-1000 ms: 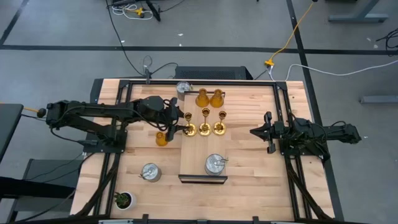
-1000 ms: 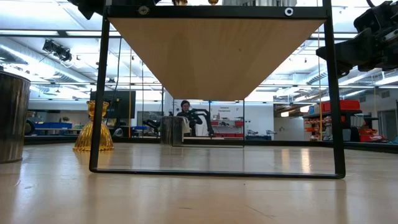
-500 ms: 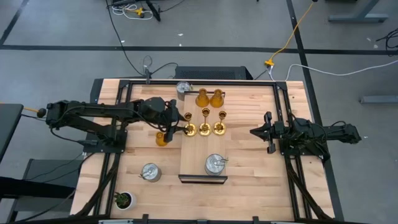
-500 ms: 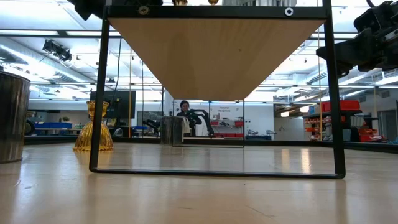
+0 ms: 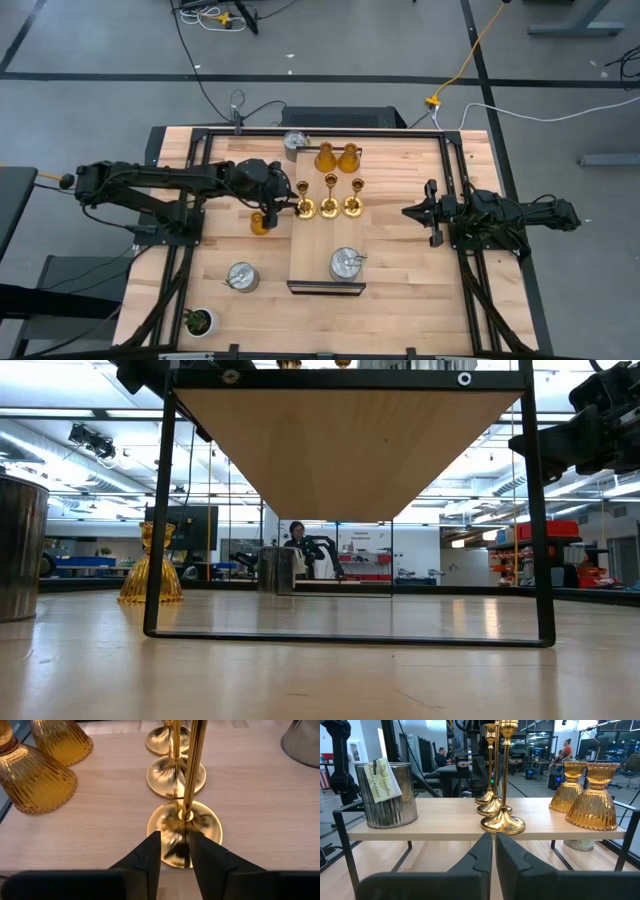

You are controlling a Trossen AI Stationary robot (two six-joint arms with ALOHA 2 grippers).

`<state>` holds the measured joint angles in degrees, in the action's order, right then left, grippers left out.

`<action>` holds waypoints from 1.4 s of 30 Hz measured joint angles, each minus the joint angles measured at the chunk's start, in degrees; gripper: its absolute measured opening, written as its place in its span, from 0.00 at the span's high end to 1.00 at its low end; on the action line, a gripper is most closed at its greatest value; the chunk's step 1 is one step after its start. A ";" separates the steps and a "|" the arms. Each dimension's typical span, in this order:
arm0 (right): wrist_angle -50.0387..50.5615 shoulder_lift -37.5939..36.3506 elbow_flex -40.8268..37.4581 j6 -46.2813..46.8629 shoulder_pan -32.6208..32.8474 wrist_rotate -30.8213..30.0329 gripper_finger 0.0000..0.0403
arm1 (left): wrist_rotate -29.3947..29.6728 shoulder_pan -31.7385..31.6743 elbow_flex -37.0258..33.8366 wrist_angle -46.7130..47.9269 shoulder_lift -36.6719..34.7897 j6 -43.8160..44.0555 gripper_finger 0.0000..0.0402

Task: Pick & Place candle stick holders
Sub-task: Move the candle holder to the middle of the shelf aligned with the other candle holder

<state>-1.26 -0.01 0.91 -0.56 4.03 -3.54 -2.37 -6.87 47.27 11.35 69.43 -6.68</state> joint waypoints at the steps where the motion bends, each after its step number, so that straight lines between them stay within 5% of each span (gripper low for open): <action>1: 0.00 0.00 0.02 0.01 -0.02 -0.01 0.93 | 0.00 -0.01 0.00 0.07 0.00 0.00 0.74; 26: 0.00 0.00 0.00 -0.01 -0.02 -0.03 0.93 | -0.02 0.00 0.00 0.11 0.00 0.00 0.97; 42: 0.00 0.00 0.01 -0.02 -0.02 -0.25 0.93 | -2.78 0.91 -0.01 -0.63 2.30 -0.01 0.99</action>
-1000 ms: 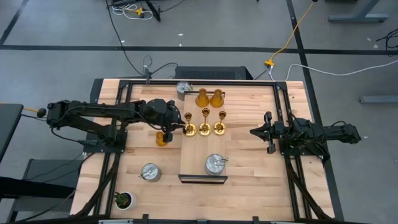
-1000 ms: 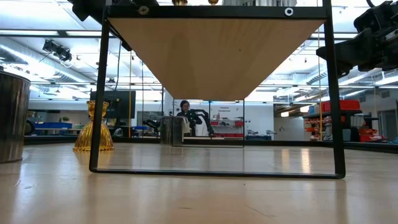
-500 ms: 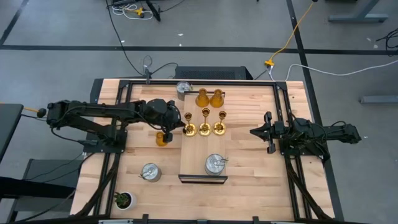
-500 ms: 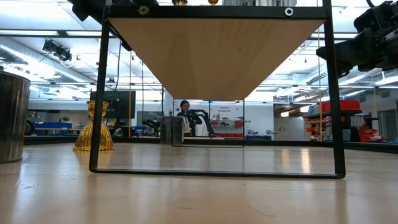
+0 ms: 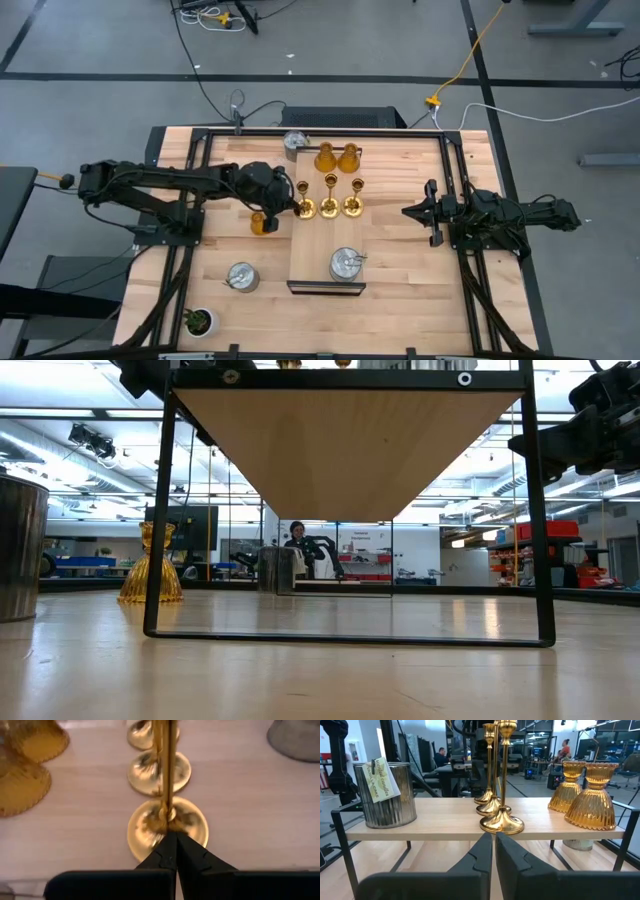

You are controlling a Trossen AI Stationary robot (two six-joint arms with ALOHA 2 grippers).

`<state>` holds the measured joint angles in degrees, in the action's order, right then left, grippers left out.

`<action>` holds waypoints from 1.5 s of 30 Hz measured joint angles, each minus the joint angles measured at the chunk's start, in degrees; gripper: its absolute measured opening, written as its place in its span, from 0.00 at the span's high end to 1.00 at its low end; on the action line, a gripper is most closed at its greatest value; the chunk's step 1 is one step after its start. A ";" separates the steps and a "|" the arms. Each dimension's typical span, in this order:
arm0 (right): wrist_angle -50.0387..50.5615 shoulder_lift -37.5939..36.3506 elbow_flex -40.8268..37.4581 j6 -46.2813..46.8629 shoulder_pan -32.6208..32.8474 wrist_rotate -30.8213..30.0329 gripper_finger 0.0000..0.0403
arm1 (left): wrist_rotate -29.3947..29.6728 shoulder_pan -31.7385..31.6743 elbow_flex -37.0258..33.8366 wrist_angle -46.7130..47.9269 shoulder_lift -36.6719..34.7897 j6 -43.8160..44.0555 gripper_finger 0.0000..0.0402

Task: Pick & Place candle stick holders
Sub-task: Move the candle holder to the middle of the shelf aligned with the other candle holder, then put the glass candle holder on the shelf aligned with the other glass candle holder

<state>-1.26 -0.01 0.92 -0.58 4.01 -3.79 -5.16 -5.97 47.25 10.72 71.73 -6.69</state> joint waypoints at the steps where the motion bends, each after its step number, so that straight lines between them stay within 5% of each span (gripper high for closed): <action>1: 0.00 0.00 0.00 0.00 0.00 0.00 0.93 | -0.18 0.16 0.06 -0.18 0.29 0.00 0.99; 45: 0.00 0.00 0.01 0.02 0.00 0.09 0.93 | 3.82 0.14 0.05 -0.27 -1.75 0.00 0.98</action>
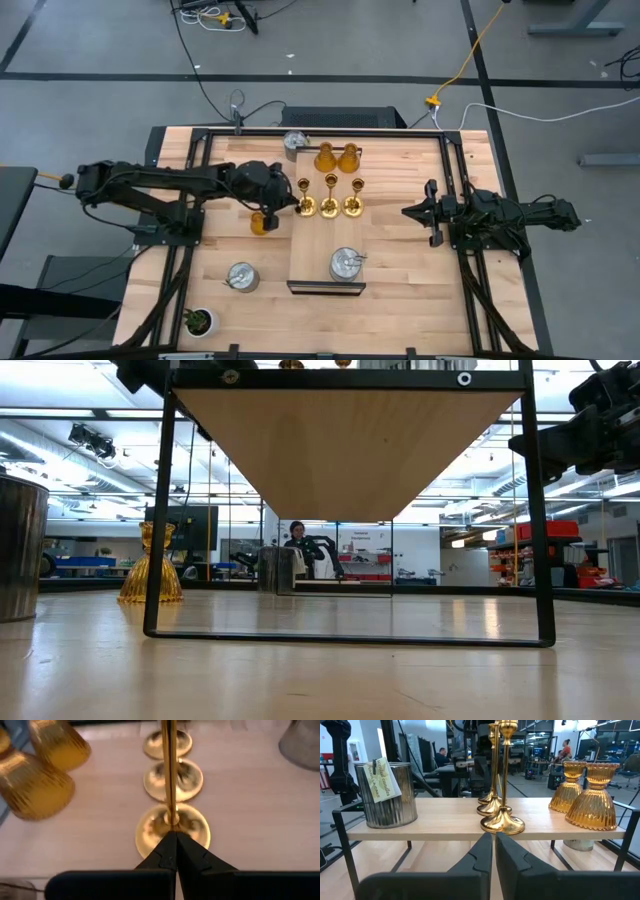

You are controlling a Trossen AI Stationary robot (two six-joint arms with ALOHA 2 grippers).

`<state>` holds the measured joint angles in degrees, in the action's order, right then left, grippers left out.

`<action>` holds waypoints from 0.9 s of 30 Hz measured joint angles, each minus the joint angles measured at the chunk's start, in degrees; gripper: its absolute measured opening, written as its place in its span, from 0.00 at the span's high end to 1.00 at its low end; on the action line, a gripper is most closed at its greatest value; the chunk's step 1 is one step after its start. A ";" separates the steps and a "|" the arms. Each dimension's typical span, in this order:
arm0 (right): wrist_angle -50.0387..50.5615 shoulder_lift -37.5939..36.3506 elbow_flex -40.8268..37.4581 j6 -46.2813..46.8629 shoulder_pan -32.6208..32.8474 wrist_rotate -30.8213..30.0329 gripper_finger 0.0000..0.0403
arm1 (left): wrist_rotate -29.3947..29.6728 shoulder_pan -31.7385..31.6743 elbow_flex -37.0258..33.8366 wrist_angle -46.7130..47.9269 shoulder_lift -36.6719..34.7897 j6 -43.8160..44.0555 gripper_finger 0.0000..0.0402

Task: Pick & Place candle stick holders
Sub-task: Put the glass candle holder on the shelf aligned with the other glass candle holder

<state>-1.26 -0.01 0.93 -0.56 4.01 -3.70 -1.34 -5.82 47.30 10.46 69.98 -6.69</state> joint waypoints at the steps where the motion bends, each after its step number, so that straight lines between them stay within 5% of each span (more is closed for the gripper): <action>1: 0.00 0.00 -0.02 -0.02 0.02 -0.02 0.93 | 0.13 0.00 0.03 0.70 -0.64 -0.02 0.98; 27: -0.02 0.00 -0.02 0.00 0.02 0.17 0.93 | 6.91 -0.48 -0.04 11.48 -7.94 -1.74 0.93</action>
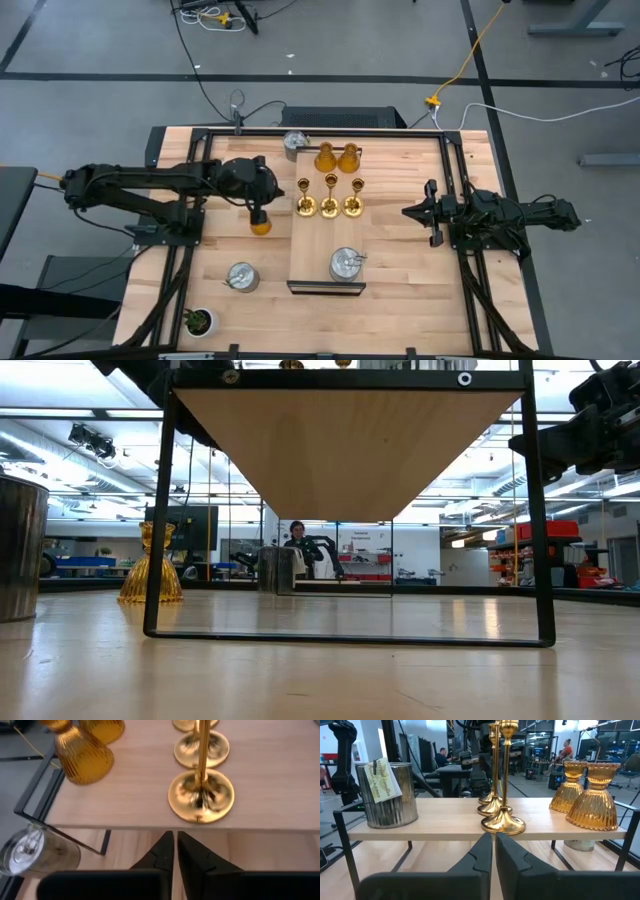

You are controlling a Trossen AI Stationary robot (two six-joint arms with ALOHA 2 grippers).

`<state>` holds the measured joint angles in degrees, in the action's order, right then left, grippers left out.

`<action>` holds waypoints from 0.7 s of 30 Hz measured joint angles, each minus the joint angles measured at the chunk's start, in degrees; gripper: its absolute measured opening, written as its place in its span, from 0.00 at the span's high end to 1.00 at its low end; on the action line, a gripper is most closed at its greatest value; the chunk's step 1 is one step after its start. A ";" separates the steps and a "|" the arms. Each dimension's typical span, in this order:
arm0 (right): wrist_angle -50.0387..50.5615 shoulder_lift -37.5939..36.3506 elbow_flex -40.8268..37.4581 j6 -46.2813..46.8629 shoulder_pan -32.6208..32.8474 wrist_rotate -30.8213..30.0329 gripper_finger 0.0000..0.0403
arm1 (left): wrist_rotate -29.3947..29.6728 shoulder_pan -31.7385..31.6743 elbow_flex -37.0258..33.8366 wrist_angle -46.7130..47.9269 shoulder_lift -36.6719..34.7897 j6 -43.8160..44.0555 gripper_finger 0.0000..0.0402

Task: Pick & Place candle stick holders
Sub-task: Put the glass candle holder on the shelf aligned with the other glass candle holder

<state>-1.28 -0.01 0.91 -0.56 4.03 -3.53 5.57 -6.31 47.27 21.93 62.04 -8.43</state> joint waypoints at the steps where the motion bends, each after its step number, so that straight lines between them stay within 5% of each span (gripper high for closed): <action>1: 0.00 0.00 0.02 0.00 -0.01 -0.05 0.93 | 0.01 0.00 0.00 0.39 0.00 0.07 0.91; 21: 0.02 0.00 0.00 -0.01 0.00 -0.04 0.93 | -0.27 0.00 0.00 10.29 0.24 3.44 0.35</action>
<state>-1.26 -0.01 0.91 -0.57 4.03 -3.57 5.30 -6.31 47.27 32.22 62.28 -4.99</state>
